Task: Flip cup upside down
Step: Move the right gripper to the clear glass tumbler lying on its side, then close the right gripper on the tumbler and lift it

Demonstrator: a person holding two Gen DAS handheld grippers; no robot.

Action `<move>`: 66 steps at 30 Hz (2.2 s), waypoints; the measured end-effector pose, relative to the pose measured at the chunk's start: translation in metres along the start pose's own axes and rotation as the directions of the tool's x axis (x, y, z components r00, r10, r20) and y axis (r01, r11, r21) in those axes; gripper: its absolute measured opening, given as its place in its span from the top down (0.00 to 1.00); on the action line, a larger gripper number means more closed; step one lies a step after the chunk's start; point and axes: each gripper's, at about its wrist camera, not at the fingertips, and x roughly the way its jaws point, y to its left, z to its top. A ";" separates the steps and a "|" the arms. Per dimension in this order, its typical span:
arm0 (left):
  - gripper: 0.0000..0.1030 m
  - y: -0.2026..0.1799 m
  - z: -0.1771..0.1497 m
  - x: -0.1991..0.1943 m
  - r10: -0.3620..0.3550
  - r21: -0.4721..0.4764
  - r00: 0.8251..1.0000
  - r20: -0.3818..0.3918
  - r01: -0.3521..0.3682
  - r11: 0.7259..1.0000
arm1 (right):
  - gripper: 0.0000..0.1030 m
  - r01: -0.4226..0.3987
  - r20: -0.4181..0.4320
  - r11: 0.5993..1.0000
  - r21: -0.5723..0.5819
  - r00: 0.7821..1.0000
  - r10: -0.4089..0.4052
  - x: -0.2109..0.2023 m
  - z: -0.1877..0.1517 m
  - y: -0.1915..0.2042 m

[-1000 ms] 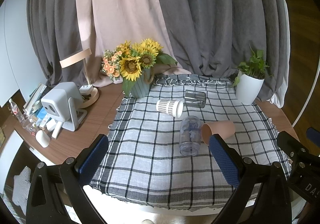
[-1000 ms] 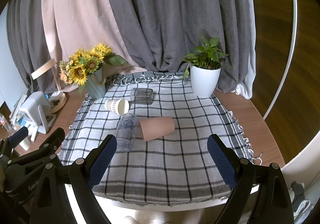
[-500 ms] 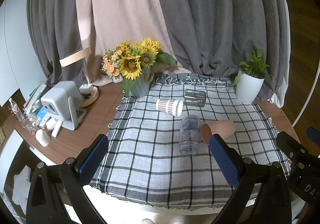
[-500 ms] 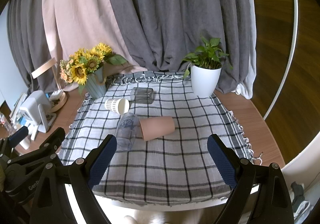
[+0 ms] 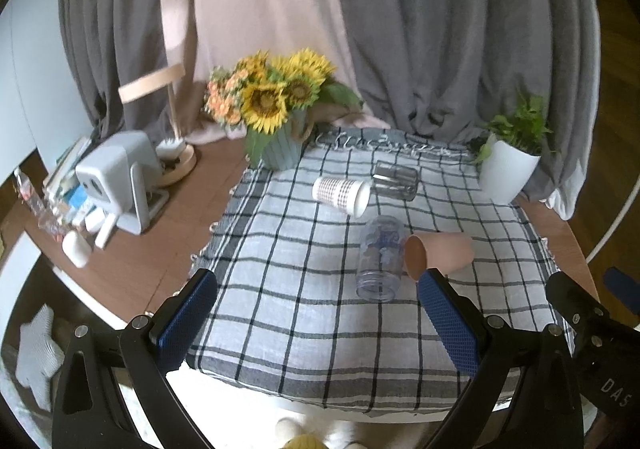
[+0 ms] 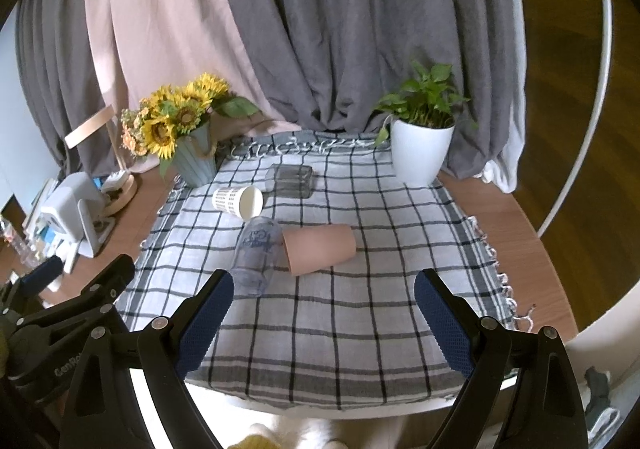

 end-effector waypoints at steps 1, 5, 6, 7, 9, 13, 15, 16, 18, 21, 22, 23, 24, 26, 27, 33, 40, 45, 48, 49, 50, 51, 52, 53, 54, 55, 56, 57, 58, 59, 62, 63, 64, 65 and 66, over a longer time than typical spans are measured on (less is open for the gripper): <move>0.01 0.000 0.002 0.006 0.005 -0.003 1.000 -0.012 -0.005 1.000 | 0.11 -0.005 -0.008 1.000 -0.002 1.000 0.005 0.006 0.003 0.001; 0.01 0.006 0.012 0.028 -0.246 0.053 0.969 -0.032 0.247 0.968 | 0.11 -0.030 -0.041 1.000 -0.007 0.999 0.029 0.031 0.016 0.005; 0.01 0.004 0.016 0.035 -0.243 0.043 0.969 -0.041 0.244 0.969 | 0.11 -0.031 -0.049 0.999 -0.010 0.998 0.030 0.038 0.021 0.007; 0.01 0.003 0.020 0.042 -0.238 0.040 0.970 -0.050 0.240 0.970 | 0.11 -0.029 -0.055 0.999 -0.016 0.998 0.029 0.045 0.026 0.009; 0.01 0.001 0.030 0.056 -0.235 0.033 0.969 -0.070 0.238 0.971 | 0.11 -0.031 -0.060 1.000 0.001 0.998 0.031 0.058 0.037 0.013; 0.01 -0.011 0.048 0.077 -0.243 0.035 0.966 -0.088 0.247 0.968 | 0.11 -0.065 -0.104 0.998 -0.025 0.993 0.062 0.087 0.059 0.021; 0.01 -0.019 0.055 0.085 -0.226 0.044 0.970 -0.091 0.230 0.972 | 0.11 -0.094 -0.120 0.995 -0.035 0.989 0.089 0.100 0.069 0.021; 0.01 -0.024 0.059 0.090 -0.210 0.042 0.973 -0.093 0.215 0.976 | 0.11 -0.092 -0.114 0.995 -0.025 0.990 0.088 0.108 0.075 0.021; 0.01 -0.033 0.066 0.100 -0.194 0.027 0.975 -0.109 0.197 0.980 | 0.11 -0.092 -0.129 0.995 -0.047 0.988 0.085 0.122 0.085 0.020; 0.01 -0.045 0.072 0.113 -0.244 0.059 0.958 -0.148 0.255 0.965 | 0.11 -0.120 -0.175 0.989 -0.089 0.979 0.103 0.147 0.104 0.017; 0.01 -0.049 0.074 0.118 -0.238 0.040 0.959 -0.155 0.247 0.968 | 0.11 -0.128 -0.193 0.986 -0.108 0.976 0.106 0.156 0.112 0.015; 0.01 -0.055 0.075 0.122 -0.229 0.026 0.960 -0.164 0.236 0.971 | 0.11 -0.146 -0.202 0.980 -0.132 0.972 0.118 0.165 0.119 0.014; 0.01 -0.060 0.077 0.126 -0.218 0.010 0.961 -0.173 0.223 0.975 | 0.11 -0.159 -0.208 0.976 -0.151 0.970 0.126 0.172 0.124 0.013; 0.01 -0.071 0.078 0.134 -0.191 -0.029 0.963 -0.189 0.189 0.981 | 0.11 -0.189 -0.240 0.958 -0.215 0.961 0.135 0.193 0.139 0.012; 0.01 -0.076 0.079 0.139 -0.178 -0.051 0.963 -0.205 0.171 0.984 | 0.11 -0.202 -0.251 0.951 -0.235 0.958 0.141 0.200 0.143 0.012; 0.01 -0.108 0.081 0.171 -0.061 -0.096 0.961 -0.270 0.036 0.995 | 0.11 -0.293 -0.368 0.883 -0.366 0.917 0.152 0.268 0.173 0.012; 0.01 -0.125 0.081 0.215 0.044 -0.120 0.920 -0.389 -0.097 0.988 | 0.11 -0.386 -0.494 0.800 -0.459 0.860 0.131 0.348 0.191 0.032; 0.01 -0.138 0.081 0.238 0.083 -0.109 0.894 -0.440 -0.145 0.983 | 0.11 -0.429 -0.563 0.757 -0.493 0.821 0.098 0.395 0.195 0.048; 0.01 -0.148 0.082 0.248 0.106 -0.085 0.882 -0.459 -0.162 0.983 | 0.11 -0.446 -0.590 0.724 -0.526 0.805 0.067 0.416 0.193 0.057; 0.01 -0.151 0.083 0.250 0.115 -0.076 0.879 -0.462 -0.168 0.983 | 0.12 -0.453 -0.602 0.711 -0.537 0.796 0.053 0.423 0.192 0.060; 0.01 -0.153 0.083 0.254 0.124 -0.069 0.874 -0.470 -0.177 0.982 | 0.12 -0.457 -0.610 0.701 -0.547 0.791 0.040 0.429 0.191 0.062; 0.01 -0.154 0.083 0.256 0.128 -0.066 0.871 -0.474 -0.180 0.981 | 0.12 -0.460 -0.615 0.693 -0.554 0.788 0.032 0.432 0.191 0.064; 0.01 -0.154 0.083 0.258 0.125 -0.068 0.869 -0.479 -0.179 0.982 | 0.12 -0.469 -0.623 0.683 -0.560 0.782 0.026 0.437 0.190 0.066; 0.01 -0.155 0.082 0.259 0.117 -0.073 0.865 -0.489 -0.174 0.982 | 0.12 -0.476 -0.633 0.680 -0.558 0.774 0.021 0.442 0.189 0.067; 0.01 -0.156 0.082 0.261 0.113 -0.072 0.862 -0.494 -0.171 0.983 | 0.13 -0.482 -0.644 0.675 -0.558 0.765 0.014 0.446 0.187 0.068; 0.01 -0.156 0.081 0.263 0.114 -0.055 0.864 -0.491 -0.162 0.985 | 0.15 -0.491 -0.654 0.669 -0.558 0.757 0.009 0.449 0.186 0.070; 0.01 -0.158 0.081 0.264 0.113 -0.052 0.861 -0.495 -0.160 0.986 | 0.17 -0.498 -0.662 0.665 -0.557 0.749 0.007 0.452 0.184 0.071; 0.01 -0.159 0.080 0.265 0.119 -0.043 0.860 -0.497 -0.162 0.986 | 0.17 -0.500 -0.665 0.660 -0.560 0.746 0.001 0.456 0.182 0.072; 0.01 -0.161 0.080 0.265 0.124 -0.037 0.858 -0.498 -0.164 0.986 | 0.18 -0.501 -0.667 0.659 -0.562 0.745 -0.002 0.458 0.181 0.073; 0.01 -0.161 0.080 0.266 0.127 -0.032 0.858 -0.499 -0.164 0.986 | 0.18 -0.503 -0.669 0.657 -0.562 0.743 -0.003 0.461 0.179 0.074; 0.01 -0.153 0.082 0.266 0.131 0.095 0.860 -0.494 -0.096 0.991 | 0.21 -0.505 -0.672 0.661 -0.555 0.740 0.002 0.465 0.177 0.074; 0.01 -0.153 0.083 0.266 0.125 0.097 0.860 -0.494 -0.089 0.991 | 0.23 -0.508 -0.673 0.664 -0.548 0.739 0.010 0.465 0.177 0.073; 0.01 -0.153 0.083 0.265 0.126 0.100 0.861 -0.493 -0.088 0.991 | 0.24 -0.509 -0.673 0.670 -0.540 0.739 0.019 0.464 0.178 0.072; 0.01 -0.157 0.081 0.264 0.123 0.001 0.856 -0.501 -0.142 0.990 | 0.25 -0.506 -0.672 0.675 -0.538 0.741 0.020 0.462 0.179 0.070; 0.01 -0.157 0.081 0.262 0.122 0.006 0.860 -0.495 -0.137 0.991 | 0.25 -0.501 -0.671 0.682 -0.533 0.741 0.020 0.461 0.180 0.068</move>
